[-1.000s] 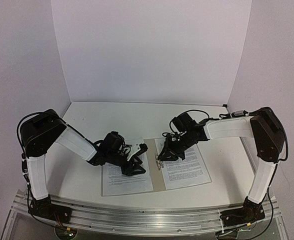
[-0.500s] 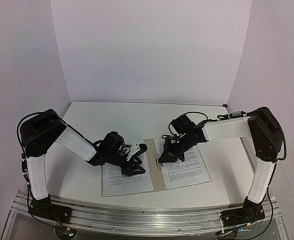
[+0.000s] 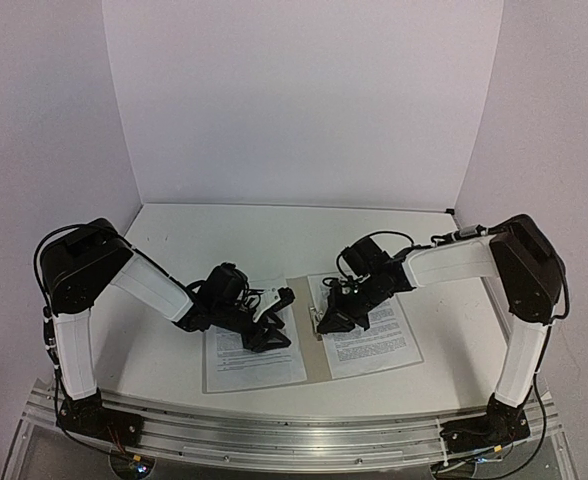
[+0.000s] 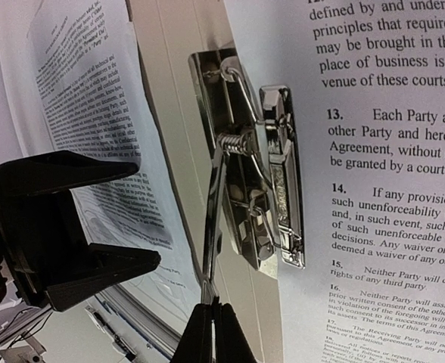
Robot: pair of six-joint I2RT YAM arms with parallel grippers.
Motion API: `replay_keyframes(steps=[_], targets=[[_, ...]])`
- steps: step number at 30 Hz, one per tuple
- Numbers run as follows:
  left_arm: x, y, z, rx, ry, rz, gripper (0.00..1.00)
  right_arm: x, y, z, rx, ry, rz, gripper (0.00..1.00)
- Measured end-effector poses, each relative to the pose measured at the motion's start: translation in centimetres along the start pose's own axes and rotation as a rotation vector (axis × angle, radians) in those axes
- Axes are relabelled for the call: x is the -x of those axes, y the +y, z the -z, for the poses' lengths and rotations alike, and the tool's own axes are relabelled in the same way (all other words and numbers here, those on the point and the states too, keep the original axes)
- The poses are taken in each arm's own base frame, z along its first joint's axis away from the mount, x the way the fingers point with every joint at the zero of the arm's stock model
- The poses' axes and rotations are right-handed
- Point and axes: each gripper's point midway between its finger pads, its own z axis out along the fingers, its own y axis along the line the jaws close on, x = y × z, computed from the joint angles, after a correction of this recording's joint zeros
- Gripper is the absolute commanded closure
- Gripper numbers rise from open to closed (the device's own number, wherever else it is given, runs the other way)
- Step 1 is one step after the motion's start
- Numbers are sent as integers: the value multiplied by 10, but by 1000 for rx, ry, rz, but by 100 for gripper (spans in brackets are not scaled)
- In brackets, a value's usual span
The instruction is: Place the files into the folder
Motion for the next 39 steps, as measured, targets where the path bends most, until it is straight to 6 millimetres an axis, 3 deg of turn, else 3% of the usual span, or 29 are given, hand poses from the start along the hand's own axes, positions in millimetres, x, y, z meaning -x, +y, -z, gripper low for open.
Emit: replay_keyframes(steps=[39], targets=[[-1,0,1,0,-2,-16,43,5,-19,-7,-127,-27,53,93]])
